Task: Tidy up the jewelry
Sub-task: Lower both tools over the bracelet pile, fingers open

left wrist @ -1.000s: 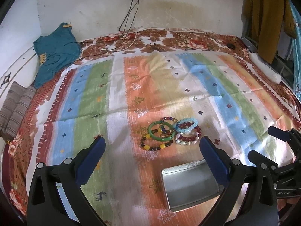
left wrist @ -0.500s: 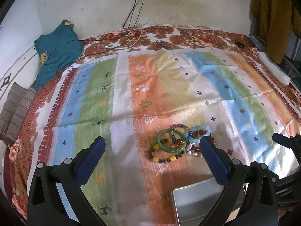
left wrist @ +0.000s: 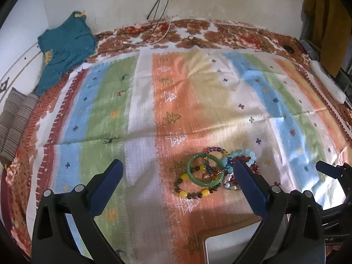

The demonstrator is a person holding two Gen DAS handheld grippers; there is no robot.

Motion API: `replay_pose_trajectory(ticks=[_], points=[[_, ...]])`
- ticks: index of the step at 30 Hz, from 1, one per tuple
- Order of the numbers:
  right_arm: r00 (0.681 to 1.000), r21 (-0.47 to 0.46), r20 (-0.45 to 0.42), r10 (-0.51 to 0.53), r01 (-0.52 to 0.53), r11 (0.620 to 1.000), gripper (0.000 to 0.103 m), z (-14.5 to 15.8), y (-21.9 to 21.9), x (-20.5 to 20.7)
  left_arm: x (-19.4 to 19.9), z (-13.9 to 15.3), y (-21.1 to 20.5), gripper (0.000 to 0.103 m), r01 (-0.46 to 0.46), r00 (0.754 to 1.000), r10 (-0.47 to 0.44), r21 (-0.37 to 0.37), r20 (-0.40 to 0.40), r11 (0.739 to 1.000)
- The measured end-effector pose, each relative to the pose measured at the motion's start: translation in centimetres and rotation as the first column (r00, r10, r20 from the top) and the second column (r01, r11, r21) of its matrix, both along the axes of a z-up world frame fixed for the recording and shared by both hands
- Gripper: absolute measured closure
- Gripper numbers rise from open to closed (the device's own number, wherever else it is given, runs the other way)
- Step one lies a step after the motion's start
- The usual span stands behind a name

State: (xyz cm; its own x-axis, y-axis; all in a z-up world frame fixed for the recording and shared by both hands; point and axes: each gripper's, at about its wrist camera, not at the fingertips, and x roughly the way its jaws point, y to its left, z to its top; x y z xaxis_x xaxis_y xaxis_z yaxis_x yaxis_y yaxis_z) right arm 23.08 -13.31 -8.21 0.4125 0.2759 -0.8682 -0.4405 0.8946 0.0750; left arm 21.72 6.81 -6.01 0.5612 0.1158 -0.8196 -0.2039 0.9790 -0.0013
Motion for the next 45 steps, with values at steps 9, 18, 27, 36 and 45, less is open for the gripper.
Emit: replay_pose_trajectory(ticks=[9, 18, 27, 36, 45], points=[[0.999, -0.03, -0.029, -0.025, 0.024, 0.999, 0.004, -1.9, 0.1, 2.3, 2.1, -1.7, -0.6, 0.005, 0.024, 0.999, -0.024, 0.01, -0.041, 1.0], [0.998, -0.047, -0.049, -0.03, 0.027, 0.999, 0.004, -3.3, 0.3, 3.9, 4.4, -3.1, -0.8, 0.006, 0.052, 0.996, -0.051, 0.005, -0.077, 0.999], [0.997, -0.05, -0.075, -0.035, 0.032, 0.998, 0.004, -4.6, 0.6, 5.3, 6.3, -4.5, -1.1, 0.006, 0.071, 0.991, -0.07, 0.004, -0.116, 0.997], [0.994, -0.048, -0.104, -0.026, 0.021, 0.999, 0.004, -5.5, 1.1, 6.4, 8.0, -5.9, -0.8, 0.006, 0.08, 0.984, -0.085, -0.035, -0.157, 0.996], [0.993, -0.067, -0.117, -0.016, 0.008, 0.998, 0.004, -6.8, 2.1, 7.6, 9.3, -8.0, -0.3, 0.006, 0.084, 0.973, -0.095, -0.058, -0.211, 0.995]])
